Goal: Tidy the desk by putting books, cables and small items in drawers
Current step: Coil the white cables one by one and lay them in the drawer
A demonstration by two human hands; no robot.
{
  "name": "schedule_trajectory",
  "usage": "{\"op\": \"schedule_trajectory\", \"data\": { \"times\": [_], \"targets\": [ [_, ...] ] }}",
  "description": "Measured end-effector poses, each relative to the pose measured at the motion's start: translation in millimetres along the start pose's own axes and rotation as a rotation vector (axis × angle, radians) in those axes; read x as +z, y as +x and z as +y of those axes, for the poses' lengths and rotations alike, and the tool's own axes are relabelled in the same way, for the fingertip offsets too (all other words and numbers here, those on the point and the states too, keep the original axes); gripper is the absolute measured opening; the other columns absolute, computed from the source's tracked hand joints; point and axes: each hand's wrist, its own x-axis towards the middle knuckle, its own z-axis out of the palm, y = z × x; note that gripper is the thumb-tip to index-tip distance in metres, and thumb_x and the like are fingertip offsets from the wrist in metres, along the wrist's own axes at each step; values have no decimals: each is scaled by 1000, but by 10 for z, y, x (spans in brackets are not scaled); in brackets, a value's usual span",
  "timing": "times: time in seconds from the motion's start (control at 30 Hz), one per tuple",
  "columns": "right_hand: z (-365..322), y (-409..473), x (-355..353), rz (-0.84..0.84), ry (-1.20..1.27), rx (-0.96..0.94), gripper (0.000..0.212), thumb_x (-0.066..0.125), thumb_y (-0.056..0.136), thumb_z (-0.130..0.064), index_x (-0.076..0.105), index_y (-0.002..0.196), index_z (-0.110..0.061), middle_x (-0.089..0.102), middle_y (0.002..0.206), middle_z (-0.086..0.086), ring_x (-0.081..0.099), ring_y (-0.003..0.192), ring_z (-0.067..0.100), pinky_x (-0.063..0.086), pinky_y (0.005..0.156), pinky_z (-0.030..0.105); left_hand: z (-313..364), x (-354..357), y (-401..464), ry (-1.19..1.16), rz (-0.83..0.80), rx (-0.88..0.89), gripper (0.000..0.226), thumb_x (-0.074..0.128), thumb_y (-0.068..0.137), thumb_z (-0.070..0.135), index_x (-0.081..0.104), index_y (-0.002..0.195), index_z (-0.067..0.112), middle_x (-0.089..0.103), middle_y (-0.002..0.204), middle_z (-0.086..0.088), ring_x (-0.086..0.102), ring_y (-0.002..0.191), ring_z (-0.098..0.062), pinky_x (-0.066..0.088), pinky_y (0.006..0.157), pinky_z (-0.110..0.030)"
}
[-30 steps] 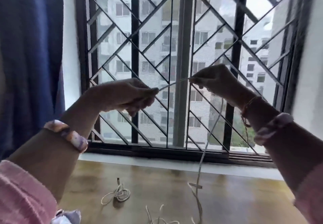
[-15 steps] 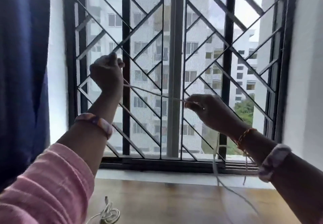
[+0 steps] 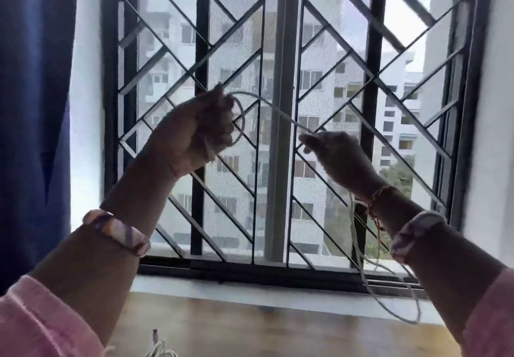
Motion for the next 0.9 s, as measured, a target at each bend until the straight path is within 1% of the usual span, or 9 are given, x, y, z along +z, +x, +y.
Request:
{"op": "schedule_trajectory", "data": {
  "times": [0.13,0.2,0.3,0.37,0.47,0.53,0.63,0.77,0.9],
  "targets": [
    [154,-233,239,-175,-133,12,23,54,92,-25,68,92,-8,65,73,8,61,60,22,56,60,40,164,-64,126,-348,438,310,20,43,71,-2,53,56,8,49,41,4,47,36,-6,37,35,-14],
    [167,-372,301,-237,-224,-13,19,55,92,-26,67,98,-13,69,83,9,67,70,25,57,62,41,189,-213,191,-347,706,382,30,30,87,-8,47,67,7,51,40,2,53,46,-9,43,36,-16],
    [115,-507,315,-316,-417,-114,18,54,93,-30,66,101,-20,71,86,2,66,69,13,46,49,18,123,-423,236,-501,966,484,39,20,96,2,45,68,9,50,38,3,50,46,-8,44,41,-17],
    [73,-564,308,-411,-388,-133,18,54,93,-31,66,96,-18,69,82,1,64,67,11,45,52,18,36,-591,215,-146,1193,463,37,21,96,9,43,66,16,53,46,7,52,51,-9,39,48,-17],
    [73,-617,259,-488,-316,-141,22,57,91,-32,66,83,-14,63,71,-2,62,64,11,54,60,28,-187,-1025,104,751,1399,533,26,26,95,20,44,76,19,63,80,-6,61,84,-24,43,70,-21],
    [135,-630,200,-487,-277,-139,31,60,87,-37,58,64,-17,55,59,-5,54,52,7,47,50,25,-295,-1249,-25,1324,1252,575,26,30,93,20,51,86,7,67,87,-22,63,85,-37,44,77,-38],
    [270,-638,79,-377,-174,-108,47,63,71,-58,38,49,-25,39,46,-11,33,40,2,29,43,18,-438,-1348,-226,1908,714,519,26,37,95,19,52,91,-2,62,78,-25,61,66,-42,47,58,-43],
    [430,-601,-86,-94,139,179,62,63,54,-72,39,42,-16,34,42,-5,29,36,4,24,40,15,-529,-1167,-393,2119,91,527,51,23,95,40,54,82,2,60,67,-13,61,51,-31,46,44,-31],
    [506,-555,-149,-12,351,452,53,72,54,-56,38,47,-16,31,50,0,25,43,7,19,47,23,-674,-1072,-347,2266,-192,543,54,23,96,47,55,77,8,59,60,-5,58,53,-21,52,46,-29]
  ]
}}
